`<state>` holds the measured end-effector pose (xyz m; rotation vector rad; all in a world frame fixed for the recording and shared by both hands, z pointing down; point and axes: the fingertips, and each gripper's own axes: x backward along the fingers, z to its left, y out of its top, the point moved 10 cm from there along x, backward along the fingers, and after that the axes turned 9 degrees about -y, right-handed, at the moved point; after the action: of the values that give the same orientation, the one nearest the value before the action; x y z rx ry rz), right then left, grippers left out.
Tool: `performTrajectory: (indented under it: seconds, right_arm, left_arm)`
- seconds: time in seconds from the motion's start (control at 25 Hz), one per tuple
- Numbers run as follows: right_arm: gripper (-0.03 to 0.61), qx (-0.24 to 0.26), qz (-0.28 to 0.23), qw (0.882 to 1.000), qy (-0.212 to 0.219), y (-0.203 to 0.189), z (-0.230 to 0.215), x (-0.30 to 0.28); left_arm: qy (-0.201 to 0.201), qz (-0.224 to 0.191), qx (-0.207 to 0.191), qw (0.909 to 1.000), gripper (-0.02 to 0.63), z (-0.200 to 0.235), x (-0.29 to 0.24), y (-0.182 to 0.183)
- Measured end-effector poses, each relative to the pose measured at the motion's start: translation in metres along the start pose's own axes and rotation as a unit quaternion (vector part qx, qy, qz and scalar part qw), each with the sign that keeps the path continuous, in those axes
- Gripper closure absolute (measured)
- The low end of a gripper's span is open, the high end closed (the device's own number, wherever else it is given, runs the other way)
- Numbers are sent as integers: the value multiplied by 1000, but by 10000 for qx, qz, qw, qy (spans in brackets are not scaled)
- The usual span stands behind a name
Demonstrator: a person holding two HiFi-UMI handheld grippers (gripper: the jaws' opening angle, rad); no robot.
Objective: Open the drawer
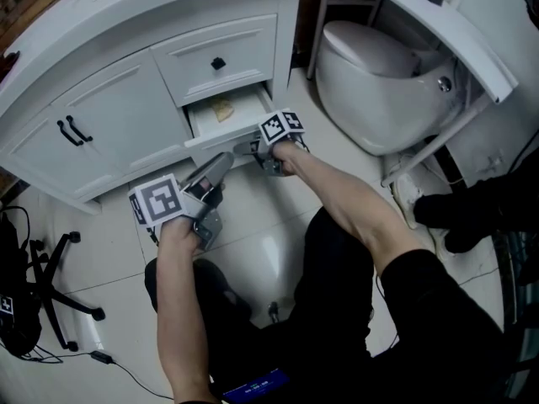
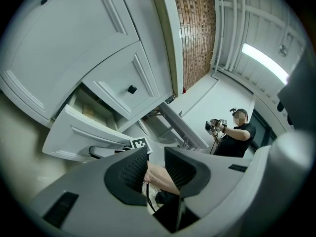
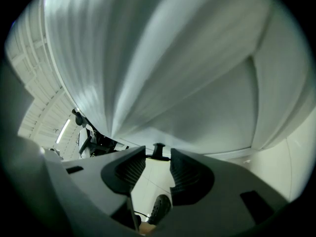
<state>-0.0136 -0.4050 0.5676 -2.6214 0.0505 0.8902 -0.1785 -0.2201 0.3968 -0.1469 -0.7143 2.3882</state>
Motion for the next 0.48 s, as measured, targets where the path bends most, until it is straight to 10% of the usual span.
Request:
performTrajectory:
  seconds: [0.48]
  right_arm:
    - [411, 65, 93, 9996, -242, -21, 11, 9]
  left_arm:
    - [82, 70, -204, 9997, 506, -24, 9, -12]
